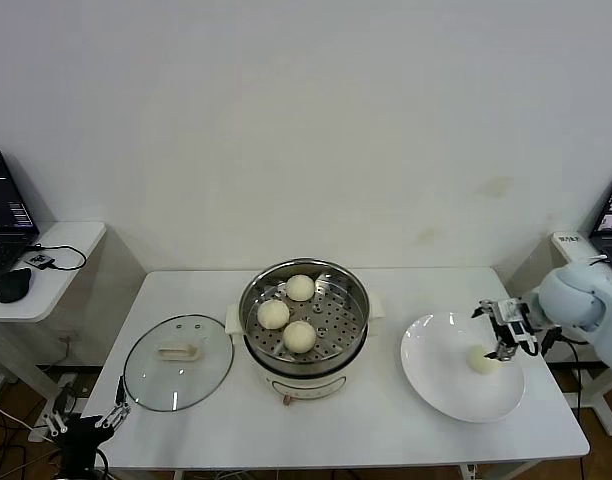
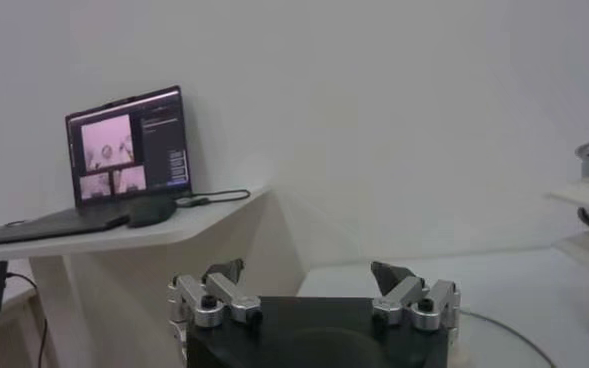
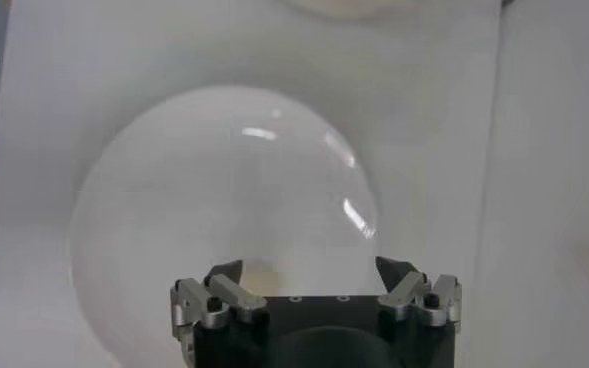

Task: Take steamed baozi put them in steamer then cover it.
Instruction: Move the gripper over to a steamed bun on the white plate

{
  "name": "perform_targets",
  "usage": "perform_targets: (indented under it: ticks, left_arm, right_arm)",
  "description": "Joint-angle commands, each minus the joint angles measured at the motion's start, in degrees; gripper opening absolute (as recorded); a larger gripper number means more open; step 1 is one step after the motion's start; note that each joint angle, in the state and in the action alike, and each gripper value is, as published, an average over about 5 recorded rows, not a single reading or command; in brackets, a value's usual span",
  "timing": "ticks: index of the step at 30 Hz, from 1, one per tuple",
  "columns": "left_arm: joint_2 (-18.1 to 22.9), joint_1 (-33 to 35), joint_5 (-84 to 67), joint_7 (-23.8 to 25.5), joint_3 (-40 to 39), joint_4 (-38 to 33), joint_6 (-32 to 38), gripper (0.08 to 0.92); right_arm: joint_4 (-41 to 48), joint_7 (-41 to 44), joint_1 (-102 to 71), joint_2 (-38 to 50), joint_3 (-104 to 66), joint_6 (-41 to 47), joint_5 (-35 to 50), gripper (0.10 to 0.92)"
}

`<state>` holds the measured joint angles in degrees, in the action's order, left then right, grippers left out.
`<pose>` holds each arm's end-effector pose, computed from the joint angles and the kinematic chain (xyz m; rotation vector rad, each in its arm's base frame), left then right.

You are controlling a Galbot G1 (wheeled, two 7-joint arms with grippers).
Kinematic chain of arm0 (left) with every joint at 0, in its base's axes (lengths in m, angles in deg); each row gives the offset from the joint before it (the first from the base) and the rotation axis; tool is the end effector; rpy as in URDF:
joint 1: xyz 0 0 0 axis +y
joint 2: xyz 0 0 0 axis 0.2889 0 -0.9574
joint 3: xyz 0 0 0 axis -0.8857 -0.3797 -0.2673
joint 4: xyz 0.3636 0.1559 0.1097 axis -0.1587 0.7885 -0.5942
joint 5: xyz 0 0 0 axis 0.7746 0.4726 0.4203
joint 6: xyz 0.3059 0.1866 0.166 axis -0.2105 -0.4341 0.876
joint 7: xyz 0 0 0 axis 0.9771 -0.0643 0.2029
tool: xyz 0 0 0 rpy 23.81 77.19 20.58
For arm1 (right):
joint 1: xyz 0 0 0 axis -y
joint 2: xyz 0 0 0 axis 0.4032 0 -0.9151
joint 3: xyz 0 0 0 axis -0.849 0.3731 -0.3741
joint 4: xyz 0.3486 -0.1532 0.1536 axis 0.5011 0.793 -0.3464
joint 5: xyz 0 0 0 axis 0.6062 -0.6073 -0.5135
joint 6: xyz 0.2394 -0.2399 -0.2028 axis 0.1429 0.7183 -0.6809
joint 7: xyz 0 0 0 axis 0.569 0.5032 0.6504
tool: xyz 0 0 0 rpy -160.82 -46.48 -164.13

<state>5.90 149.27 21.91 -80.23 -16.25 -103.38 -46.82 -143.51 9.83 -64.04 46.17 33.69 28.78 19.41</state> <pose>0.1157 0.1582 -0.3830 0.4176 -3.0013 -0.2914 0.4840 -0.2679 -0.1912 1.1147 -1.4510 1.5018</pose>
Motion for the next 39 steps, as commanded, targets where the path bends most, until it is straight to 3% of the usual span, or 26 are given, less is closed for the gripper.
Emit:
perform_targets:
  ticks: [1, 24, 39]
  left_arm:
    - [0.24, 0.24, 0.02, -0.01, 0.45, -0.22, 0.02, 0.823]
    - [0.30, 0.10, -0.02, 0.03, 0.75, -0.02, -0.01, 0.823]
    - [0.67, 0.27, 0.06, -0.03, 0.58, -0.39, 0.07, 0.823]
  right_arm:
    - [7.04, -0.58, -11.64, -2.01, -9.12, -0.62, -6.42, 0.823]
    - [13.16, -2.51, -11.95, -8.53, -9.28, -1.39, -8.96, 0.814]
    - [13.29, -2.18, -11.37, -10.09, -9.28, -1.16, -8.95, 0.704]
